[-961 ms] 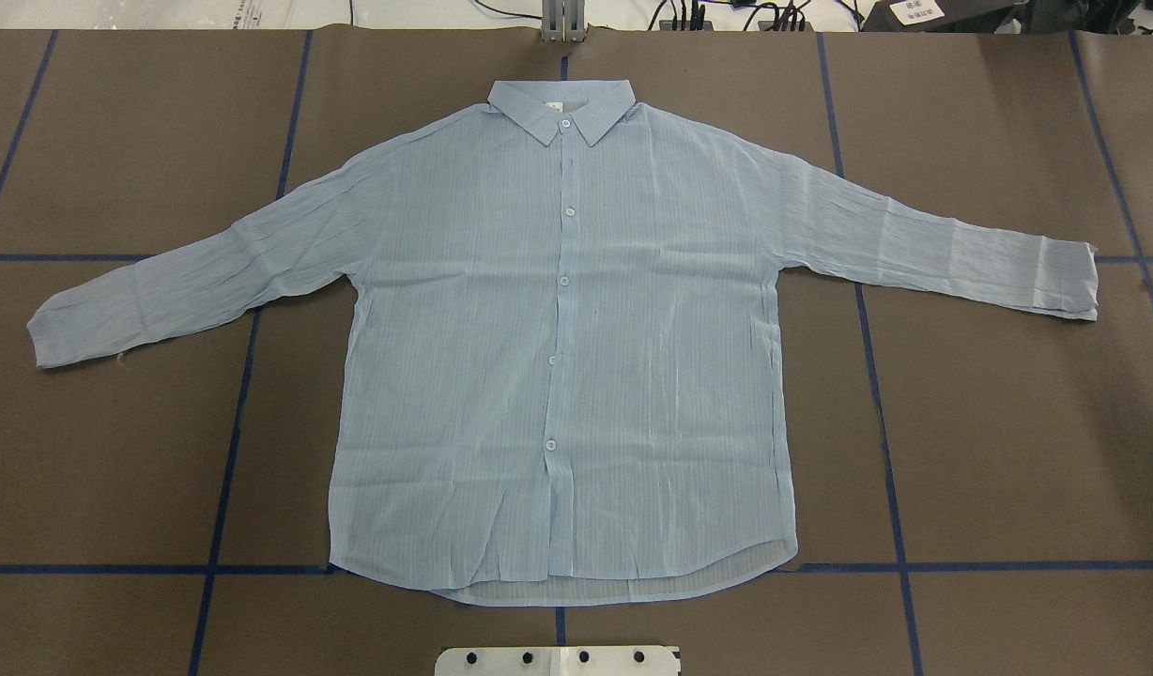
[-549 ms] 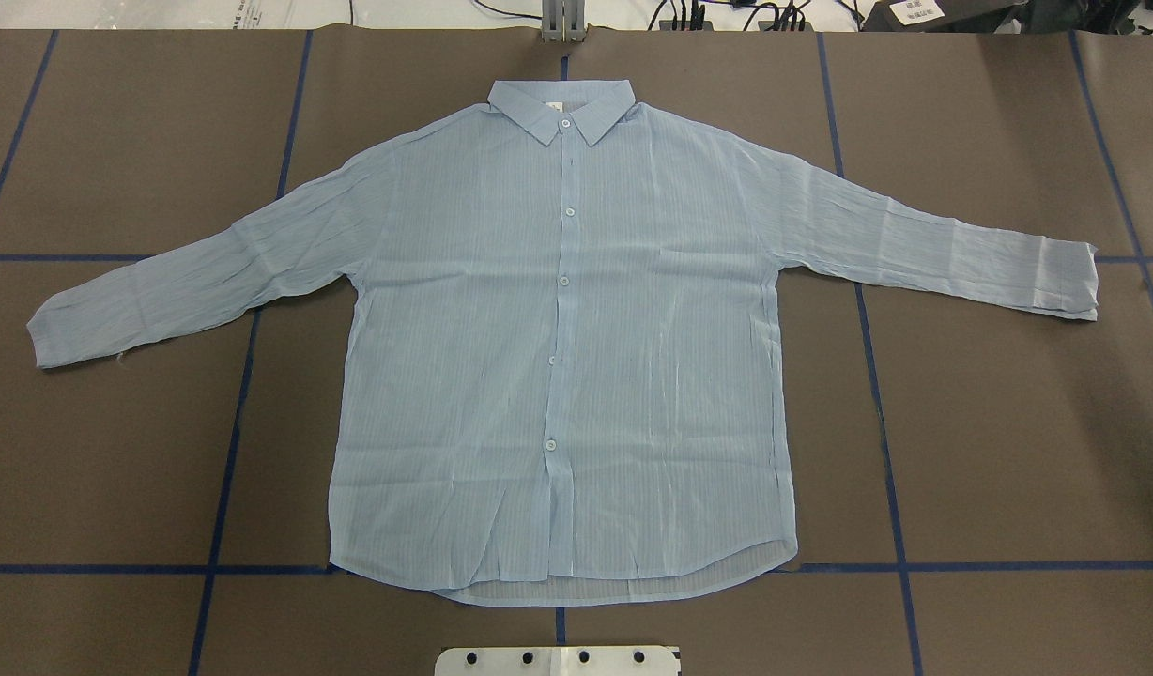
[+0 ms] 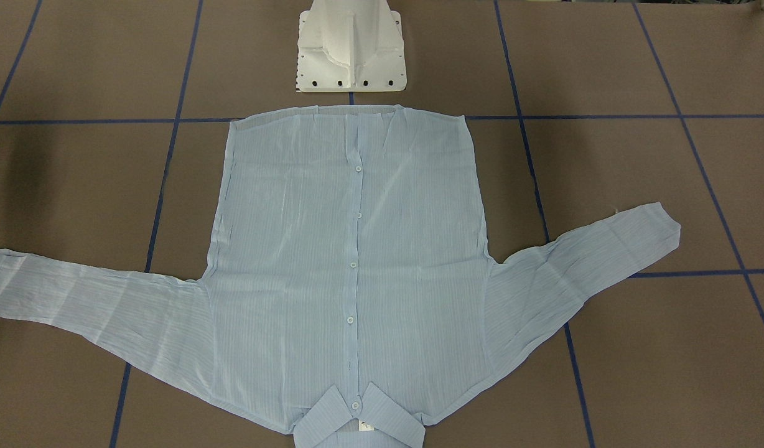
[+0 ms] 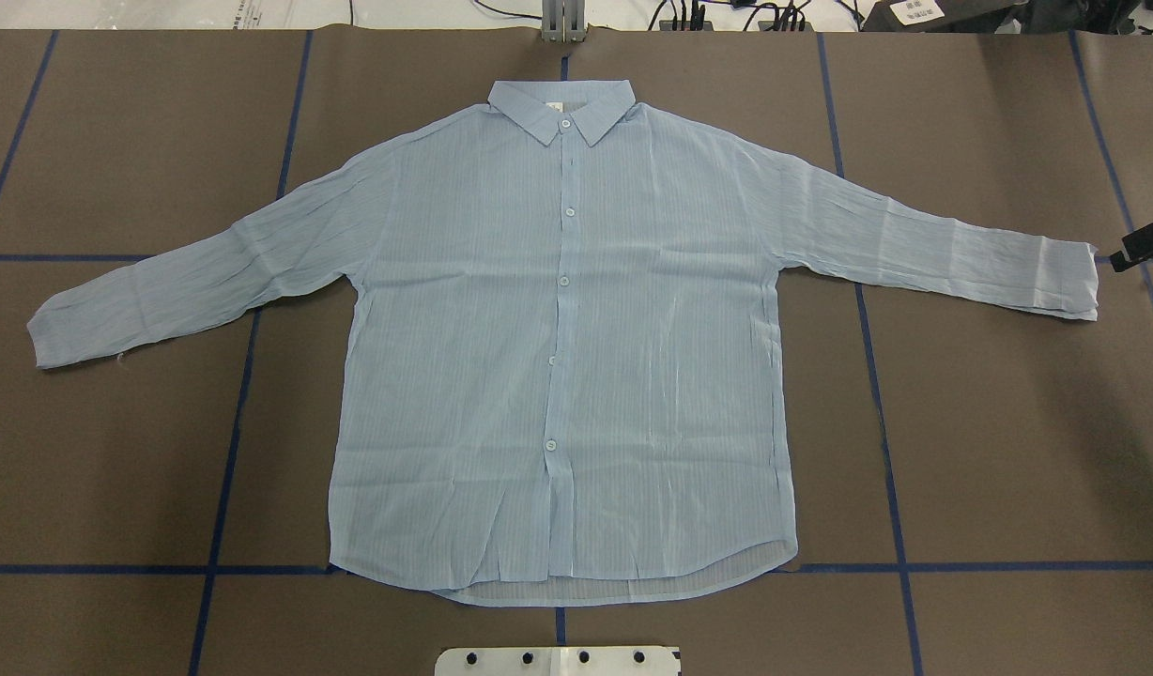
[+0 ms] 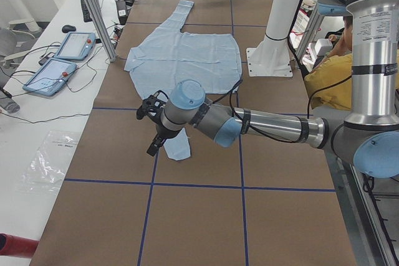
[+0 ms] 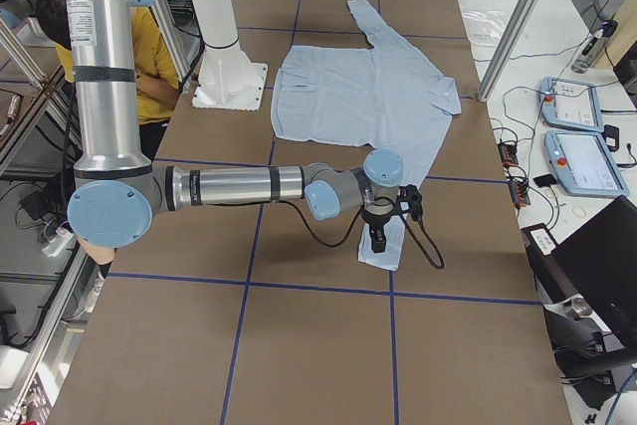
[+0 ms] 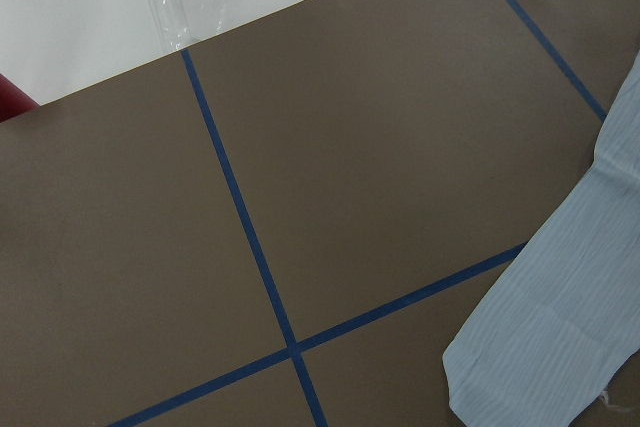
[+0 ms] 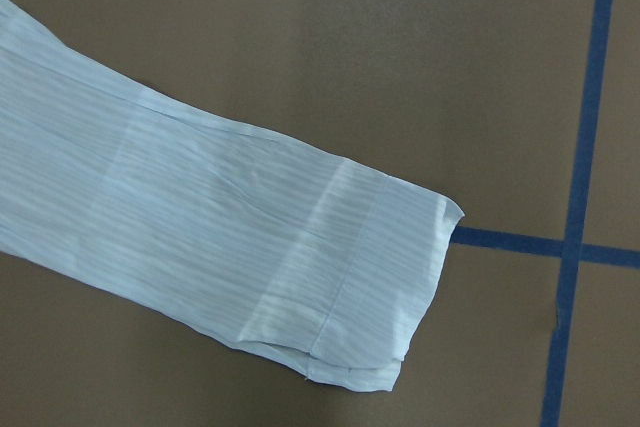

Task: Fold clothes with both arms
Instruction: 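Lower the right gripper to the cuff of the sleeve nearest it and grasp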

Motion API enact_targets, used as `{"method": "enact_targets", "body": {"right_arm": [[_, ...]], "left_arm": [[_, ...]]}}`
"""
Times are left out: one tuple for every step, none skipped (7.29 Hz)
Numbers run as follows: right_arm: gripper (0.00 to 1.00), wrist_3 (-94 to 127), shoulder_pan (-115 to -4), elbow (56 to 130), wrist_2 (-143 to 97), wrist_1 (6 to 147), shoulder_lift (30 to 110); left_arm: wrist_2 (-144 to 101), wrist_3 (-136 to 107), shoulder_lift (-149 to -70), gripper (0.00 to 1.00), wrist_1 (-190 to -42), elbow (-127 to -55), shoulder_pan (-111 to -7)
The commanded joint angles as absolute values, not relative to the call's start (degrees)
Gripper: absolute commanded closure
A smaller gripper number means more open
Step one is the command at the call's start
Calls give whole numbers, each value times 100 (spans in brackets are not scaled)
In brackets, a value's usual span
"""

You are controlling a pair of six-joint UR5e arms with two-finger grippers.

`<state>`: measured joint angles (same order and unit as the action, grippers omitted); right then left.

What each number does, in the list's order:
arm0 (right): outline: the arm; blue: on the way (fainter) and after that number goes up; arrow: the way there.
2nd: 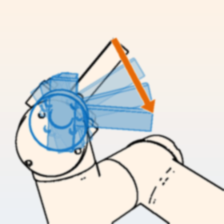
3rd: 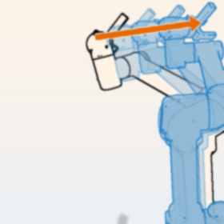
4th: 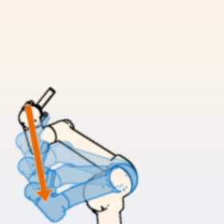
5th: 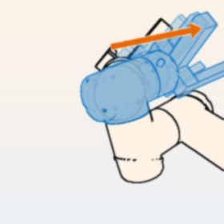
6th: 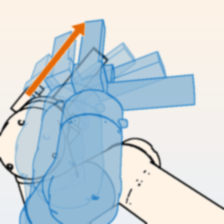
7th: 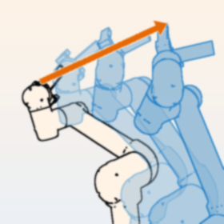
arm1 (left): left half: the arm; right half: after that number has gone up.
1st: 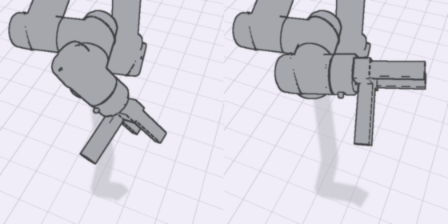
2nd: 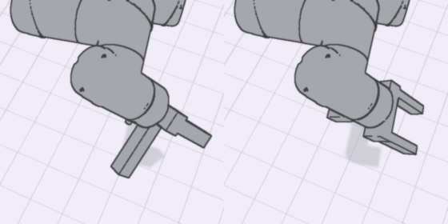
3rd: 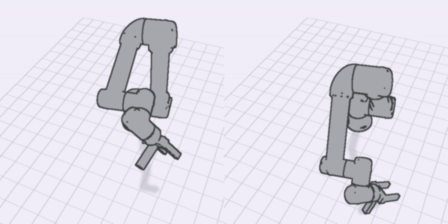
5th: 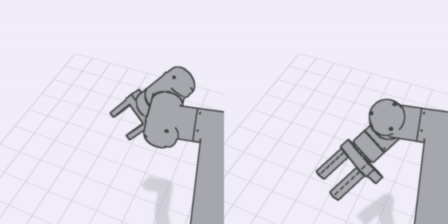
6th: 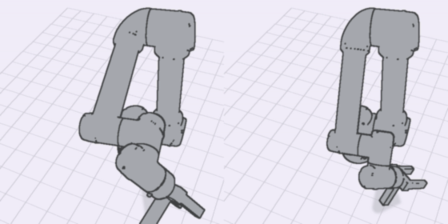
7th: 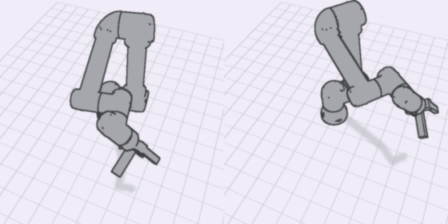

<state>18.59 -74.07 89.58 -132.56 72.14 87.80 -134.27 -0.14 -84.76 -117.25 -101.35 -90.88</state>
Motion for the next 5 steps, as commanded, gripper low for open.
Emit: {"method": "enact_targets", "body": {"right_arm": [[1,2842,-7208,8658,-13166,7163,8622],[2,3404,-7155,8527,-13131,6885,8613],[2,4263,-7041,8334,-13122,6386,8613],[7,4933,-6944,8028,-13070,5737,8639],[10,5174,-6891,7781,-13052,5417,8648]], "left_arm": [[-13447,-262,-8516,0,-11830,-10063,-9036],[-13473,-255,-8551,1,-11830,-10037,-8983],[-13482,-272,-8656,1,-11821,-10028,-8782],[-13491,-290,-8649,1,-11778,-10028,-8719],[-13500,-568,-8640,1,-11751,-9924,-8710]]}}
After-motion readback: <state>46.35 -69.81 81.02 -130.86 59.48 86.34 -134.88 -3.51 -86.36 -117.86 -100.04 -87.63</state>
